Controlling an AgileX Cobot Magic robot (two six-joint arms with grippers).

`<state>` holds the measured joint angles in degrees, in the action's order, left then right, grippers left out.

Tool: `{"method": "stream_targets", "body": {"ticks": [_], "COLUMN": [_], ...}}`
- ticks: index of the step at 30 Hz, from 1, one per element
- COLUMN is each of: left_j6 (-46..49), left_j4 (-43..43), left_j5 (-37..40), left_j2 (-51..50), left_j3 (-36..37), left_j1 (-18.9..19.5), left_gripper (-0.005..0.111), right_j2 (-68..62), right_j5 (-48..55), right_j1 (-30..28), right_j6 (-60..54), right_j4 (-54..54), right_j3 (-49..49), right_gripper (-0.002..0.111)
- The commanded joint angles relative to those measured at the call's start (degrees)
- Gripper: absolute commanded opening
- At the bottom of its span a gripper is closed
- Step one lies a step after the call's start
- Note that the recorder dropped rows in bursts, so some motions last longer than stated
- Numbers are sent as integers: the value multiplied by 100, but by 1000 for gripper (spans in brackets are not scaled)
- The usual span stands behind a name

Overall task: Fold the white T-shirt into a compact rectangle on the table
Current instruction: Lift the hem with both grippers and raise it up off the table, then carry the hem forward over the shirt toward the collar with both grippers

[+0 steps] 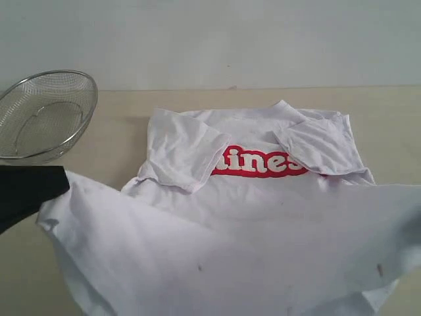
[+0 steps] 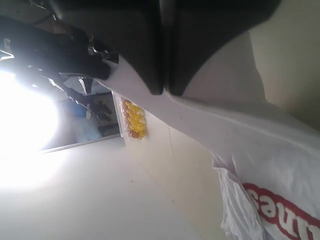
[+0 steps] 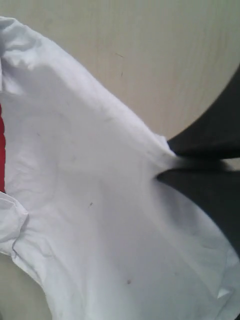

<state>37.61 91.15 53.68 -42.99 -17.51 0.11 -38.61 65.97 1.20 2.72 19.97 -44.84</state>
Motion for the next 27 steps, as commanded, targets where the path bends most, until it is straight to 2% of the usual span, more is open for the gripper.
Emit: {"method": "stream_targets", "body": {"ticks": [1,10,13,16,24,27], "left_j6": [386,1297,1557,1334,-263,-594], "left_j4": [110,169,276,245,-976,-1097], "left_j5": [-125,-444,-146,-115,-314,-290], "left_j2": [-441,-1902,-2151,-1805,-272,132], "left_j3": [-286,-1333,-1601,-1682,-1682,-1454], "left_j1": [-14,-2,-2,-2,-2,-2], "left_gripper": [4,4,4,4,4,4], "right_j2": [-375,-1476,-1639,-1376,-568,-390], "right_j5": [-471,-1323,-1364,-1219,-431,-181], "right_j1": [3,3,3,3,3,3], "right_j6": [-197,-362,-364,-272,-179,-179], "right_j4": [-93,-362,-451,-558,-571,-564], "right_j3": [-225,-912,-1132,-1194,-1194,-1182], "right_gripper": [0,0,0,0,0,0]}}
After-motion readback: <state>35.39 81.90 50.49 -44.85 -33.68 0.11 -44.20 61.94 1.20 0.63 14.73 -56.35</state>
